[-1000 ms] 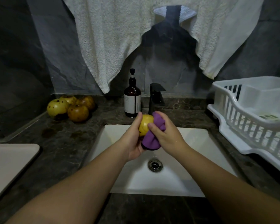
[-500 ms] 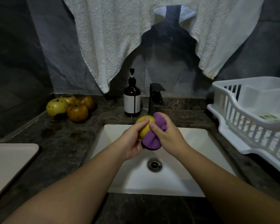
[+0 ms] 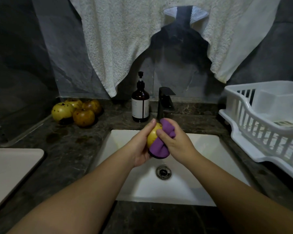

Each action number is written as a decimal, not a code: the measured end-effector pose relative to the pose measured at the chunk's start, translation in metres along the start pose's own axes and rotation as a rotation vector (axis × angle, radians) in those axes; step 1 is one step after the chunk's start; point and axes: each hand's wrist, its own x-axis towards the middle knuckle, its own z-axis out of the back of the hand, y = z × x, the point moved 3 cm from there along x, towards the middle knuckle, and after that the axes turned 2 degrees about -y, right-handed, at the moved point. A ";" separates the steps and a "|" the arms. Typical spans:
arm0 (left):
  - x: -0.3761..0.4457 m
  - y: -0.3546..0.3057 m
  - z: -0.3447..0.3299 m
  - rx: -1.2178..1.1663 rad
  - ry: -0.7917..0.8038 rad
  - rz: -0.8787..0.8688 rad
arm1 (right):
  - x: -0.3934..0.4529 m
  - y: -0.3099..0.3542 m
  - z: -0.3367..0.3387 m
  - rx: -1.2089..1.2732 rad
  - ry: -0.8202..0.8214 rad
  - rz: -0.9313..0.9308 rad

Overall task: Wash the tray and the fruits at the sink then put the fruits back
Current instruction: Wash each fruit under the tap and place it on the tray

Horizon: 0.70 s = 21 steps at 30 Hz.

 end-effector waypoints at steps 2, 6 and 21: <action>0.002 0.001 0.000 0.010 -0.013 -0.011 | -0.001 0.001 -0.003 -0.066 0.028 0.051; 0.005 -0.003 0.001 -0.123 -0.080 -0.047 | 0.001 -0.003 0.002 0.039 -0.009 -0.016; -0.002 -0.005 0.000 -0.076 -0.016 -0.025 | 0.001 0.001 0.002 0.007 0.031 -0.015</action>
